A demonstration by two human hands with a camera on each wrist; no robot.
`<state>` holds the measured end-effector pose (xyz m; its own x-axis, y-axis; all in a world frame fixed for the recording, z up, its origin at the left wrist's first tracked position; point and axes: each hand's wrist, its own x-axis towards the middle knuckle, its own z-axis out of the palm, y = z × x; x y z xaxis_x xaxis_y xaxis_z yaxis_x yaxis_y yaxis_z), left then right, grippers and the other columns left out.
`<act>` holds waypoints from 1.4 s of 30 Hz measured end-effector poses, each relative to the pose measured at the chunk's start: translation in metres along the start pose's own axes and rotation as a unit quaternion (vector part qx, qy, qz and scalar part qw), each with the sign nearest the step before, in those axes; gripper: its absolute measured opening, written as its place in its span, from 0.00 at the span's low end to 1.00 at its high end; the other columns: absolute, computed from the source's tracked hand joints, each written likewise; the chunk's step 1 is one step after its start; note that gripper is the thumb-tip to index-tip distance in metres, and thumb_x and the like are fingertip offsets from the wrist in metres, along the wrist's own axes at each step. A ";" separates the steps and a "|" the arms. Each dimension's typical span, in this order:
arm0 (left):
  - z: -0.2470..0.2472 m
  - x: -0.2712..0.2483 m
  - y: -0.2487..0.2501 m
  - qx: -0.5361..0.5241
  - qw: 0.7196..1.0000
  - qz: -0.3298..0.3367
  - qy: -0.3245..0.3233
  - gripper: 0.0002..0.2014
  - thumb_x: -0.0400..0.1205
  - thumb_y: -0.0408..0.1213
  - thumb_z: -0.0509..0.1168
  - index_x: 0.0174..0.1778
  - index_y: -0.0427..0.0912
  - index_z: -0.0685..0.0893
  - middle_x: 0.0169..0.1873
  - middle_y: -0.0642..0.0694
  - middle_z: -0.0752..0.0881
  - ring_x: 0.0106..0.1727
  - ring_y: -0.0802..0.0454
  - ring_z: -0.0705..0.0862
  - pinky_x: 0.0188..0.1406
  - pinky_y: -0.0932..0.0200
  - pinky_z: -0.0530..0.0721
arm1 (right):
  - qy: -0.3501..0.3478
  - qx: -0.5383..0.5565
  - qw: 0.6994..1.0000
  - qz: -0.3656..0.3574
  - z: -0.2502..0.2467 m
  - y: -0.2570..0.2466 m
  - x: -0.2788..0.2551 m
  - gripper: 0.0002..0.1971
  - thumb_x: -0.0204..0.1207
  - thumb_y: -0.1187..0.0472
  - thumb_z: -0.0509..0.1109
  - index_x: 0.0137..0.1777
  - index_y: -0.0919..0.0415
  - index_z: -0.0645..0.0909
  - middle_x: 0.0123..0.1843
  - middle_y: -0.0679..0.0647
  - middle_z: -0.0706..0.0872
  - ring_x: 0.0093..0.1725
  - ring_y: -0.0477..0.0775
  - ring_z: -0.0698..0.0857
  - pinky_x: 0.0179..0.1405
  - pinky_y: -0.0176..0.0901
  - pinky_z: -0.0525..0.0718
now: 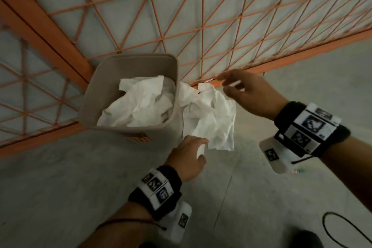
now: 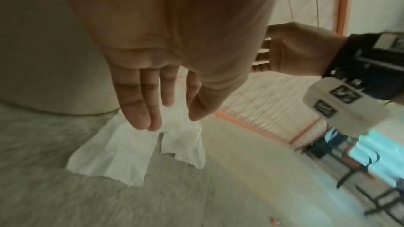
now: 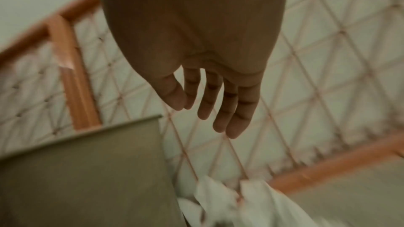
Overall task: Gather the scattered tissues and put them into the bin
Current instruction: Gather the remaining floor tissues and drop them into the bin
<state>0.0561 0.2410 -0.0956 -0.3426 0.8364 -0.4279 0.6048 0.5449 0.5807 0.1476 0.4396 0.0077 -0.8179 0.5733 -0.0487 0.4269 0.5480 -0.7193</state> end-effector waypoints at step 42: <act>-0.182 -0.025 0.013 0.145 0.971 0.030 0.187 0.03 0.74 0.38 0.67 0.39 0.52 0.82 0.39 0.51 0.87 0.45 0.47 0.86 0.46 0.53 0.84 | -0.047 0.036 0.992 -0.111 -0.057 -0.092 -0.013 0.06 0.74 0.64 0.74 0.46 0.53 0.90 0.36 0.50 0.93 0.35 0.47 0.93 0.46 0.37 0.89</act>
<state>-0.0583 0.2380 0.0495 -0.5043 0.8592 -0.0867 0.7908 0.4998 0.3534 0.1406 0.4167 0.1135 -0.9228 0.3814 0.0548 0.2060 0.6084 -0.7664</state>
